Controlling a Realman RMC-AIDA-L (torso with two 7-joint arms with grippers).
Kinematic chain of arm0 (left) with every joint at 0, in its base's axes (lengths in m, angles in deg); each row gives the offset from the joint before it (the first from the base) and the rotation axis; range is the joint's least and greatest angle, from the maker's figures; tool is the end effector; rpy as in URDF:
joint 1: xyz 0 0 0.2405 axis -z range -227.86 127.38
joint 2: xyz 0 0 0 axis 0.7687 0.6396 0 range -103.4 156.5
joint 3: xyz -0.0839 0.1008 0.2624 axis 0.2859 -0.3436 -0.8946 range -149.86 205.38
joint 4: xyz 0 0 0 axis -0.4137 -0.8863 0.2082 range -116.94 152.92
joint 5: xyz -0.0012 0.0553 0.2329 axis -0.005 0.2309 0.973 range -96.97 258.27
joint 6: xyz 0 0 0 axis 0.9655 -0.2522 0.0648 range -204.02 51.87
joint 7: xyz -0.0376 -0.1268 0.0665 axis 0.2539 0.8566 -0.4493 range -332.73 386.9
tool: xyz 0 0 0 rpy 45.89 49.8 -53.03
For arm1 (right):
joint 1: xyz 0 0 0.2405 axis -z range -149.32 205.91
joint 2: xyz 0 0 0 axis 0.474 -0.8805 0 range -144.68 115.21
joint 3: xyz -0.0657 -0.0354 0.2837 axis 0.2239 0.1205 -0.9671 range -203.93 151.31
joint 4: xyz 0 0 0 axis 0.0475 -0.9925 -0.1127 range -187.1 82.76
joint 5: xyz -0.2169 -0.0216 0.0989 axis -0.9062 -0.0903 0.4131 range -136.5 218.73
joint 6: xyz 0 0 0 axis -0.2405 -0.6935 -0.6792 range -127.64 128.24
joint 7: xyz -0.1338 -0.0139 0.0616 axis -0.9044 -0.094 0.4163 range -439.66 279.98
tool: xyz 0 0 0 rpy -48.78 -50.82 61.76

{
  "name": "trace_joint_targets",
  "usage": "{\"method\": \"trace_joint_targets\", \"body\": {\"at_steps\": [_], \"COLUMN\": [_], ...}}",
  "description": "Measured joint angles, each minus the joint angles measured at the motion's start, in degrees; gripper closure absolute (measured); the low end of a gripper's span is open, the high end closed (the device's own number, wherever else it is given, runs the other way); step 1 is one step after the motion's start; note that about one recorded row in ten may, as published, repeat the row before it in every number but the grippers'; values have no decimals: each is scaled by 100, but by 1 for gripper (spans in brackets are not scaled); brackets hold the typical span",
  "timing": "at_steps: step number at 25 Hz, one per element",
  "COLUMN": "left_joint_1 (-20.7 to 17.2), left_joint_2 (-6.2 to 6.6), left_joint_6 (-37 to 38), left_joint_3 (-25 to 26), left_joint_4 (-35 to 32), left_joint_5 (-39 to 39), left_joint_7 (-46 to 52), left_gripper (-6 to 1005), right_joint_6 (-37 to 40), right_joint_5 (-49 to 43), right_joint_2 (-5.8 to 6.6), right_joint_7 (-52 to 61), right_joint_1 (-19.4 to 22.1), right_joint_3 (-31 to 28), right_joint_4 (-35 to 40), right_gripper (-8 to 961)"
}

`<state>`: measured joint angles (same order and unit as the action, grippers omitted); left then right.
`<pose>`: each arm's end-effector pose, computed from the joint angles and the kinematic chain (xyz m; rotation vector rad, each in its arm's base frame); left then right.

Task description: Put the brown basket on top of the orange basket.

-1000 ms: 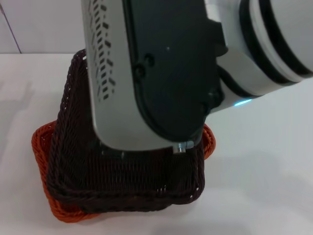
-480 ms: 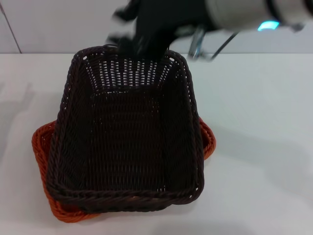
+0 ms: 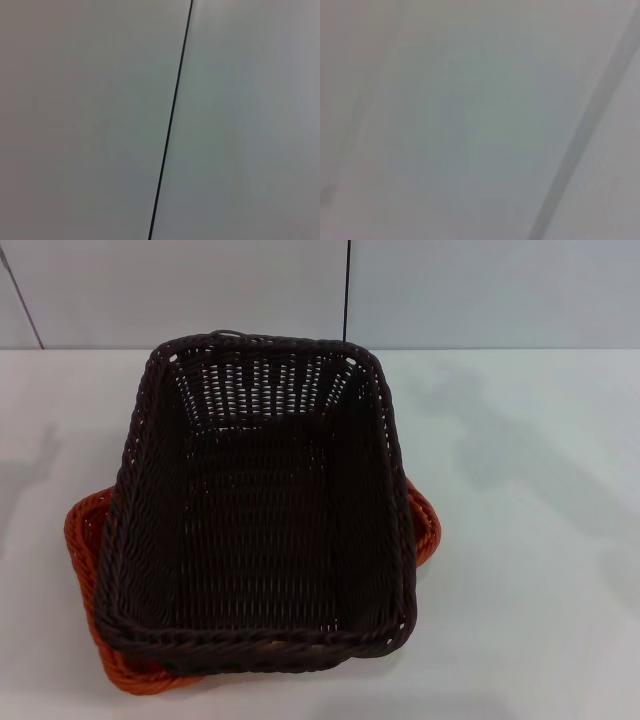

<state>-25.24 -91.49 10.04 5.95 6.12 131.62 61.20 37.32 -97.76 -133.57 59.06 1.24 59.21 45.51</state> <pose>-0.3854 0.3555 0.0758 -1.2992 -0.3867 -1.0893 0.0638 0.4443 0.0637 -2.0693 0.1434 0.4739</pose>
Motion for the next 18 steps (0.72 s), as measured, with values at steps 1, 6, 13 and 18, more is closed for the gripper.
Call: {"method": "trace_joint_targets", "body": {"at_steps": [1, 6, 13, 18], "left_joint_1": [-34, -203, -396, -439], "left_joint_2": [0, -3, -9, -21], "left_joint_6": [42, 209, 372, 517], "left_joint_3": [-14, -137, -228, -246], "left_joint_4": [0, 7, 141, 271], "left_joint_5": [0, 0, 12, 13], "left_joint_7": [47, 132, 306, 339], "left_gripper": [201, 201, 201, 201], "right_joint_6": [-440, -2728, -5900, -7085], "right_joint_5": [58, 521, 865, 793], "right_joint_2": [-2, 3, -10, 19], "right_joint_7": [-1, 4, 1183, 2556], "right_joint_1": [118, 466, 482, 325], "right_joint_3": [34, 336, 1144, 1319], "right_joint_4": [-214, -1459, -3616, -4658], "right_gripper": [605, 605, 605, 605]}}
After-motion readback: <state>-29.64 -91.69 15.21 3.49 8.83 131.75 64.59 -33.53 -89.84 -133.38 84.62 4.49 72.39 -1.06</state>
